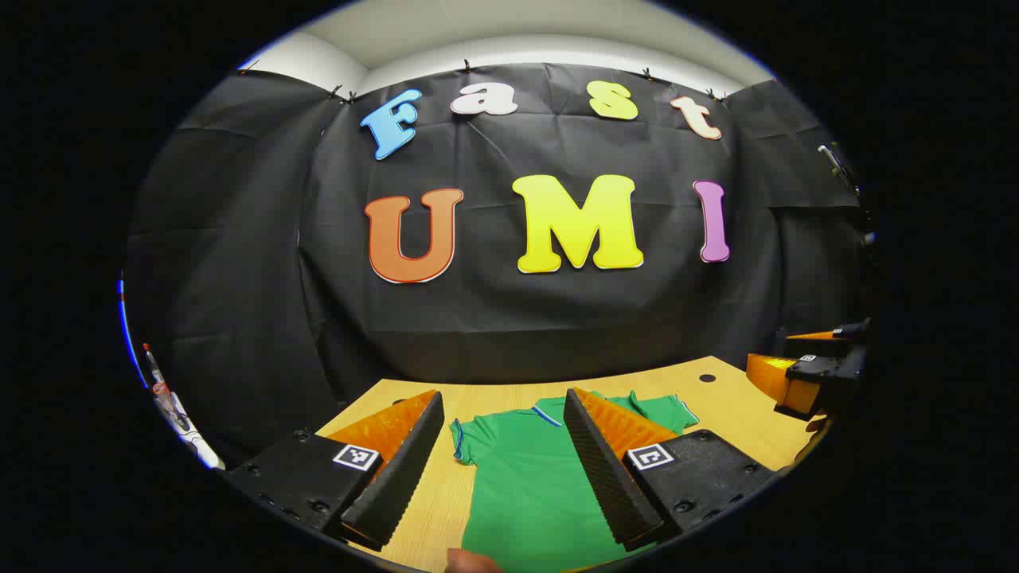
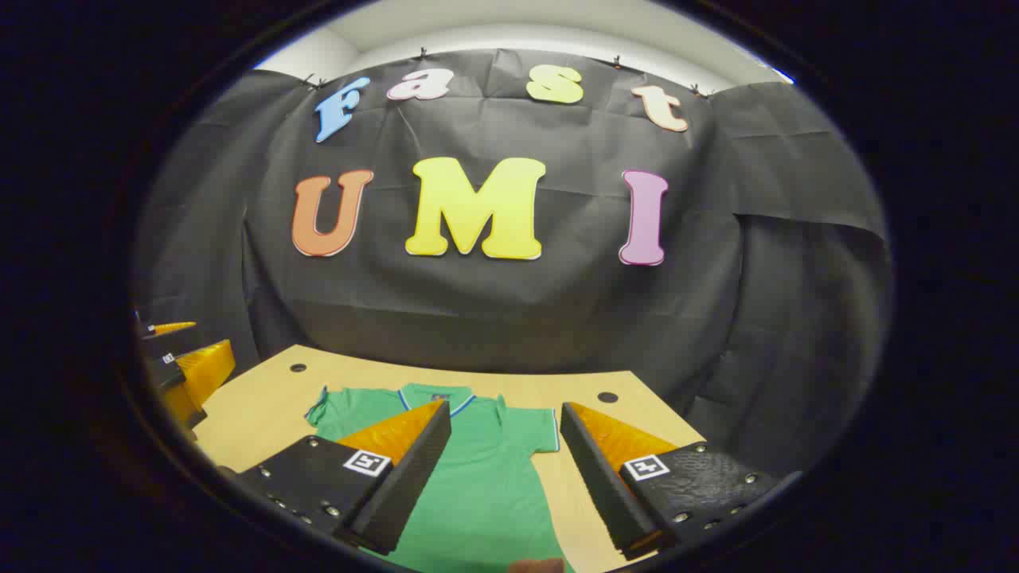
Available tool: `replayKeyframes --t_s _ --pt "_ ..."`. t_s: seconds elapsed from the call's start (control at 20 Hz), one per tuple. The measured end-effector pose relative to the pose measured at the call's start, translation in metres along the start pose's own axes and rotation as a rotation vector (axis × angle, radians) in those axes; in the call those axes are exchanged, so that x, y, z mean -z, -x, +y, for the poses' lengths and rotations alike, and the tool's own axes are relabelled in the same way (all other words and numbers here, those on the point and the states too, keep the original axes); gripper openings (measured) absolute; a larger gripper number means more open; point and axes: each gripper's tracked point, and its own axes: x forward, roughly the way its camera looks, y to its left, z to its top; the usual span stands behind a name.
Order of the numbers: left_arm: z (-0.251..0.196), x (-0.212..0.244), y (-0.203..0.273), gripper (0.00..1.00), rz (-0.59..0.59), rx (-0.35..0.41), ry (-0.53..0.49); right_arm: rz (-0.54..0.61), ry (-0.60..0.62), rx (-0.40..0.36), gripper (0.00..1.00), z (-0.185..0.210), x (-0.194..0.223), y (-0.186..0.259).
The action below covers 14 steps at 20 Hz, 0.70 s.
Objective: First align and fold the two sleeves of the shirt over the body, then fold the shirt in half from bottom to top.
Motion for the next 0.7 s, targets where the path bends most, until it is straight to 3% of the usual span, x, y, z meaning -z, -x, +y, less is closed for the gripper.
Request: replayKeyframes --t_s 0.1,0.7 --pt "0.001 0.0 -0.004 0.98 -0.002 -0.008 -0.006 -0.014 0.002 -0.003 0.94 -0.001 -0.002 -0.001" --pt "-0.001 -0.022 -0.007 0.98 -0.084 -0.005 -0.041 -0.095 0.006 -0.055 0.91 0.012 -0.021 0.001"
